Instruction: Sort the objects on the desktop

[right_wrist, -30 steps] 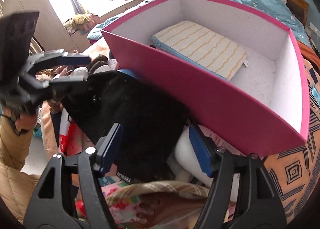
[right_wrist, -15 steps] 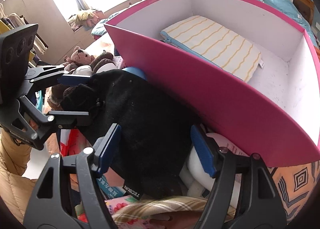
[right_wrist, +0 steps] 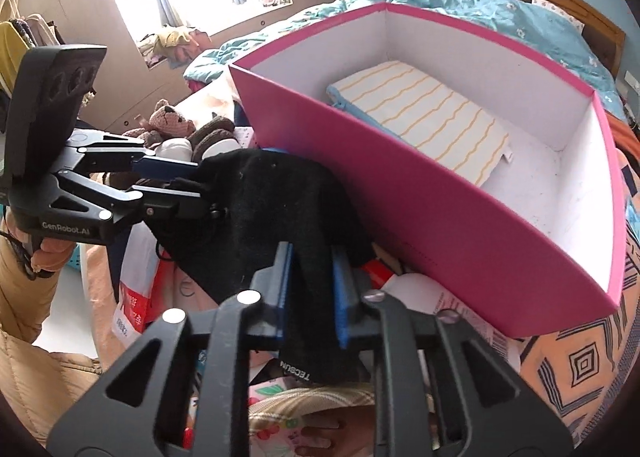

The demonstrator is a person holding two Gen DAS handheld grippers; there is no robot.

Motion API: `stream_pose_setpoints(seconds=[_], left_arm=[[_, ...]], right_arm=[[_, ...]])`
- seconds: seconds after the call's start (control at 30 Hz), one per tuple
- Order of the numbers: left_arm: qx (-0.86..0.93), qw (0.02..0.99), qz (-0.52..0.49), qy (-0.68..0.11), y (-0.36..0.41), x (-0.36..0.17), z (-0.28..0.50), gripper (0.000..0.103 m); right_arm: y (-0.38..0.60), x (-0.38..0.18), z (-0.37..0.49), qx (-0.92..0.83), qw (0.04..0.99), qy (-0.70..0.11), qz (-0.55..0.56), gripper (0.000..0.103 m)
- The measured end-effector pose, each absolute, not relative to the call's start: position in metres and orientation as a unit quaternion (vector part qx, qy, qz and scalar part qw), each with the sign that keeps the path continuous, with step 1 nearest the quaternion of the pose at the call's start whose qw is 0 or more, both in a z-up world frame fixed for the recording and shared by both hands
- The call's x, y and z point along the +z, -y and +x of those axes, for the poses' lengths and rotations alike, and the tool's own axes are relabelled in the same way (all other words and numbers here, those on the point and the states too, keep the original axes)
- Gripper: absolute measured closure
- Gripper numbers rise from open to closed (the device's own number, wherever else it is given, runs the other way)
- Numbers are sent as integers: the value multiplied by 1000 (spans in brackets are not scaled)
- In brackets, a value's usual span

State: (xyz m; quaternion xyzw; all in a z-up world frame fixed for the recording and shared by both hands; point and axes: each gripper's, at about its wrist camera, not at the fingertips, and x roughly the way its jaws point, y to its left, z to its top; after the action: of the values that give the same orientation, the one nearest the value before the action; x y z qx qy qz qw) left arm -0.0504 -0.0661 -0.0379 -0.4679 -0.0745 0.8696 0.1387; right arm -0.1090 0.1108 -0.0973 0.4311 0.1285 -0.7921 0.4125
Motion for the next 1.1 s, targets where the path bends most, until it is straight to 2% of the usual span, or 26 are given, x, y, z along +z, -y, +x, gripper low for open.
stream_pose_setpoints(seconds=[0.07,0.23,0.67,1.1], left_arm=[[873,140,-461,77,67,-35,-50,51],[879,154,-444,79,65,-25,-47,37],[869,179,-453,90,50,-33,-66,32],[861,179,-467,93,39,-47,-92,26]], right_arm=[[-116,-92,-108,-796,418,-117,422,92],[-124,-70,-100,-811,423,-106,390,93],[-136,-35,-84,-827,439,-87,339,94],[-154,-50,-96,-832,418,-67,358,94]])
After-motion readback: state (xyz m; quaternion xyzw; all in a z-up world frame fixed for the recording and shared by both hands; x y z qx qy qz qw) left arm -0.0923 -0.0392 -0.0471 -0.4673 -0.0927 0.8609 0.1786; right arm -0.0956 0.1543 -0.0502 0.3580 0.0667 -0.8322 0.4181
